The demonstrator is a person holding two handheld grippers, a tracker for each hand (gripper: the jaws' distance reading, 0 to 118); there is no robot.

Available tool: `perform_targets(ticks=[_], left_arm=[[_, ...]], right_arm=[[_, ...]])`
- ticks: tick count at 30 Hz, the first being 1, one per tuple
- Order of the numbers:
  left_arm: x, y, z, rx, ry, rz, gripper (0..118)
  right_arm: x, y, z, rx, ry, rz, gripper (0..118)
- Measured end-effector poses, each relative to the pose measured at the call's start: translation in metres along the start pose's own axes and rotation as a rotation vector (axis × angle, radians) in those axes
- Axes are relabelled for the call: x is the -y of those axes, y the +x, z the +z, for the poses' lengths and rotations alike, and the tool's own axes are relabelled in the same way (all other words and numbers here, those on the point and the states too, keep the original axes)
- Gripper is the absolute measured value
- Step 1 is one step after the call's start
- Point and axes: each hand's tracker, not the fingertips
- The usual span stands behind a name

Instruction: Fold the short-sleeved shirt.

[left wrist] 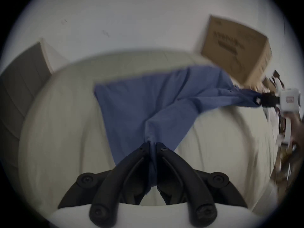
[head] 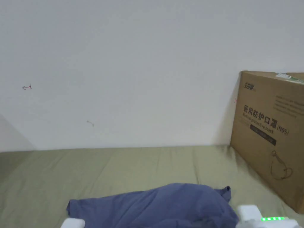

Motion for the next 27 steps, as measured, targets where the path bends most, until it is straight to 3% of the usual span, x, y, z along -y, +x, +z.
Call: perform_targets(ticks=[3, 6, 8, 11, 14, 19, 20, 21, 22, 24, 26, 27], left_arm=[[0.075, 0.006, 0.024, 0.011, -0.083, -0.128, 7], [0.124, -0.005, 0.076, 0.025, -0.03, -0.062, 7], [0.148, -0.011, 0.106, 0.015, -0.005, -0.024, 7], [0.18, -0.015, 0.14, 0.021, -0.004, -0.037, 7], [0.207, -0.002, 0.168, 0.039, -0.011, -0.075, 7], [0.232, 0.008, 0.185, 0.049, -0.011, -0.091, 7], [0.235, 0.008, 0.185, 0.055, -0.013, -0.065, 9], [0.237, 0.006, 0.185, 0.064, -0.011, -0.045, 19], [0.239, 0.005, 0.187, 0.063, 0.003, -0.043, 25], [0.243, 0.005, 0.193, 0.007, 0.03, -0.064, 41], [0.247, 0.002, 0.207, 0.008, 0.042, -0.049, 115], [0.248, -0.001, 0.224, 0.047, 0.148, -0.025, 117]], right_arm=[[0.085, 0.013, 0.03, -0.078, -0.041, 0.093, 0], [0.148, 0.042, 0.091, -0.171, -0.054, -0.002, 0], [0.185, 0.059, 0.123, -0.204, -0.057, -0.023, 0], [0.232, 0.079, 0.159, -0.21, -0.09, -0.043, 0], [0.266, 0.085, 0.187, -0.277, -0.075, -0.143, 0], [0.281, 0.079, 0.191, -0.261, -0.11, -0.158, 1], [0.281, 0.076, 0.187, -0.25, -0.109, -0.144, 8], [0.28, 0.072, 0.183, -0.228, -0.108, -0.122, 29], [0.278, 0.069, 0.18, -0.222, -0.106, -0.113, 29], [0.274, 0.063, 0.183, -0.173, -0.075, -0.099, 48], [0.268, 0.058, 0.194, -0.165, -0.029, -0.1, 107], [0.264, 0.056, 0.204, -0.188, 0.029, -0.108, 113]])
